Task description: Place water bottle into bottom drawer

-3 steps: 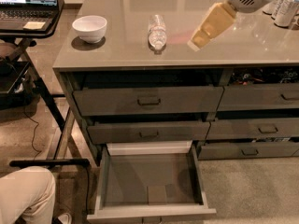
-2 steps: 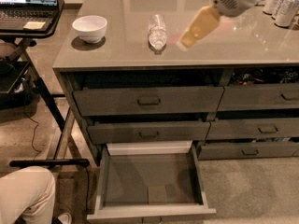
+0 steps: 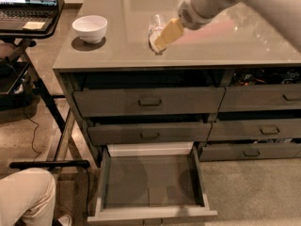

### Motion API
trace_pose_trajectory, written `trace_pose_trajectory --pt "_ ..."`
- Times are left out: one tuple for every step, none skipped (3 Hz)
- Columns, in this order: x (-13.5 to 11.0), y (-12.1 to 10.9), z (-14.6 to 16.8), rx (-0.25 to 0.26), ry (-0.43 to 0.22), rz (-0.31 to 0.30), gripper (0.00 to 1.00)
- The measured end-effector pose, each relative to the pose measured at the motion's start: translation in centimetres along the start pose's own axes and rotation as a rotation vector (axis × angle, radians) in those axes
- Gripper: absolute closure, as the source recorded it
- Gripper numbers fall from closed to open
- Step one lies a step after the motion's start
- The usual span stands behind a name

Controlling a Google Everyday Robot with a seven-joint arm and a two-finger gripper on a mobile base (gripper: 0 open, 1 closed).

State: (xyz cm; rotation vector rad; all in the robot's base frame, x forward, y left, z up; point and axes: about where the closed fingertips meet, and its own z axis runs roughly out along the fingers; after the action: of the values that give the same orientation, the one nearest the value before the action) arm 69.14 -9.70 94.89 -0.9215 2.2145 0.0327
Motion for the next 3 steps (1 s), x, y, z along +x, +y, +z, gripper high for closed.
trace_pose_trajectory --pt "-0.3 -2.2 3.2 0.068 0.006 0.127 0.00" --pt "-1.1 -4.7 5.5 0.141 0.008 0.264 0.00" --pt "-1.0 -4.6 5.6 0.142 0.005 0.344 0.00"
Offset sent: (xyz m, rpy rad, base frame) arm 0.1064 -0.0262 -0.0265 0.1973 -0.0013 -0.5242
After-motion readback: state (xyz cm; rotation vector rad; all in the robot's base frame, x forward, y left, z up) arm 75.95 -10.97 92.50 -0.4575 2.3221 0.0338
